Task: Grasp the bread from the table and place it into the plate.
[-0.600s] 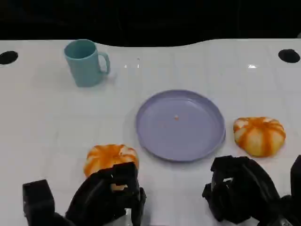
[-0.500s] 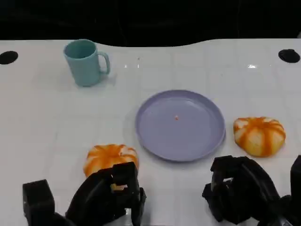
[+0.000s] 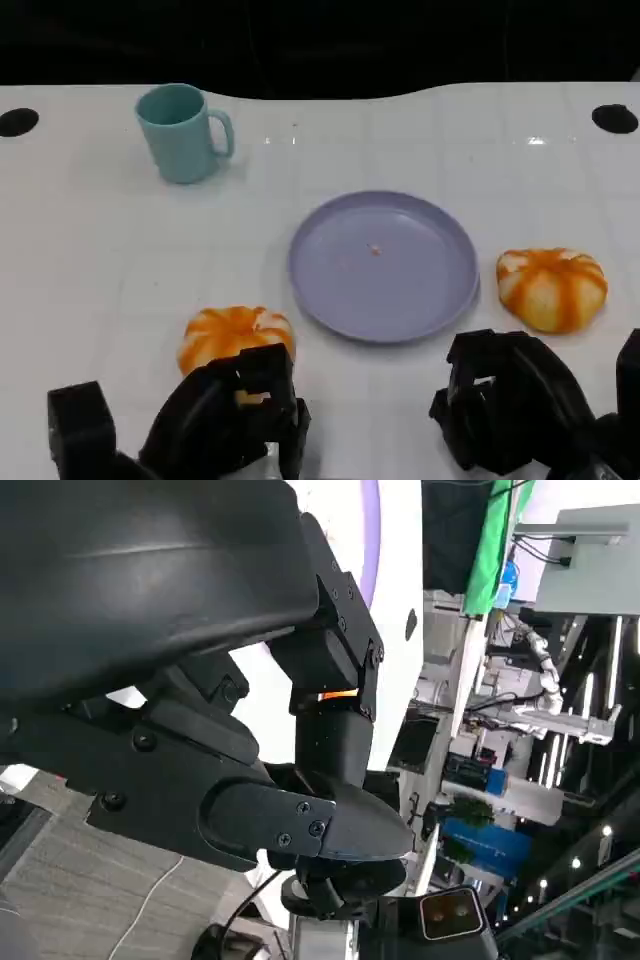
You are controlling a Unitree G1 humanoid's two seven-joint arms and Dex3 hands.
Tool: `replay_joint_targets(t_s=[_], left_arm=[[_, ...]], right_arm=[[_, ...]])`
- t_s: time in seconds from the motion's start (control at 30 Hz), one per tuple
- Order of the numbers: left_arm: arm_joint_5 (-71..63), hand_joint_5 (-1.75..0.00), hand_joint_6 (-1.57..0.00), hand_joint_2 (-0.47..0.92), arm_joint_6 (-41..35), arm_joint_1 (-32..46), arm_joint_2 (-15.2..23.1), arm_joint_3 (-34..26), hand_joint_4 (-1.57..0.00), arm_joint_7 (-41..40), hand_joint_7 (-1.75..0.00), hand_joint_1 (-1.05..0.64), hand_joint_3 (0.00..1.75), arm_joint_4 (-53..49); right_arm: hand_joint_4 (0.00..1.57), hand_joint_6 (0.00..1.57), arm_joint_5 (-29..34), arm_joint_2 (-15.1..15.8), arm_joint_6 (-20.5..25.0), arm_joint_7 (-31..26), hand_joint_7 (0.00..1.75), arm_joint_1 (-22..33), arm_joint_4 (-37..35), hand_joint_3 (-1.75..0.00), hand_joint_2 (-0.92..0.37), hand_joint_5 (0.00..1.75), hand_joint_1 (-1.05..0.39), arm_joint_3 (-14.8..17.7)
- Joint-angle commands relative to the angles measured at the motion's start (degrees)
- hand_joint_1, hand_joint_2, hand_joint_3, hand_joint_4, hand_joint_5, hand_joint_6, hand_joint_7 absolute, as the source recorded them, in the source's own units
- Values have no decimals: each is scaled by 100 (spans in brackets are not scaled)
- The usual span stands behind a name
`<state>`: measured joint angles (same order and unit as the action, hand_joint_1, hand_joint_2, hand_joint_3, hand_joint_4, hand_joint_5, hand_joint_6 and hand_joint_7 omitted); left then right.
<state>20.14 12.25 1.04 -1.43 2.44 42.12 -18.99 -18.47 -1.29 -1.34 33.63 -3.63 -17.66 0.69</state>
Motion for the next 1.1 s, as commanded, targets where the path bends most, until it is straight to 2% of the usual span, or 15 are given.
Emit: replay_joint_targets(t_s=[0.03, 0.23, 0.53, 0.67, 0.77, 0.83, 0.93, 1.1], left_arm=[[16, -175, -94, 89, 82, 18, 74, -45, -104, 29, -156, -80, 21, 16], [76, -174, -94, 88, -38, 11, 85, -66, -104, -6, -154, -79, 20, 109], [17, -171, -81, 92, 99, -85, 398, -88, -83, 82, -133, -79, 12, 463], [-205, -158, -73, 92, 332, -65, 520, -36, -74, -42, -122, -77, 12, 663], [-692, -143, -64, 92, 565, -15, 701, 32, -72, -298, -108, -80, 17, 964], [-867, -139, -62, 92, 645, -2, 785, 58, -72, -388, -104, -81, 18, 1093], [-1185, -129, -54, 92, 877, -5, 946, 91, -66, -517, -91, -81, 17, 1265], [-1453, -108, -47, 92, 1076, -3, 1062, 111, -65, -747, -69, -79, 9, 1434]], right_arm=[[149, 157, -2, 60, -45, 0, 99, -6, -7, -142, -8, 141, -105, 14], [149, 157, -13, 68, 26, -49, 101, 7, 51, -143, -6, 142, -105, 2], [149, 157, -27, 76, 20, -21, 101, 8, 46, -145, -6, 143, -105, 3], [149, 157, -50, 83, -50, 60, 99, -10, -22, -144, -5, 142, -105, 17], [149, 157, -43, 67, -123, 72, 98, -26, -81, -144, -6, 141, -105, 36], [149, 157, -53, 59, -135, 74, 98, -32, -104, -144, -7, 141, -105, 44], [150, 157, -32, 66, -106, 34, 98, -30, -80, -142, -7, 141, -105, 35], [150, 157, -2, 84, -32, -36, 100, -12, -3, -142, -7, 141, -105, 8]])
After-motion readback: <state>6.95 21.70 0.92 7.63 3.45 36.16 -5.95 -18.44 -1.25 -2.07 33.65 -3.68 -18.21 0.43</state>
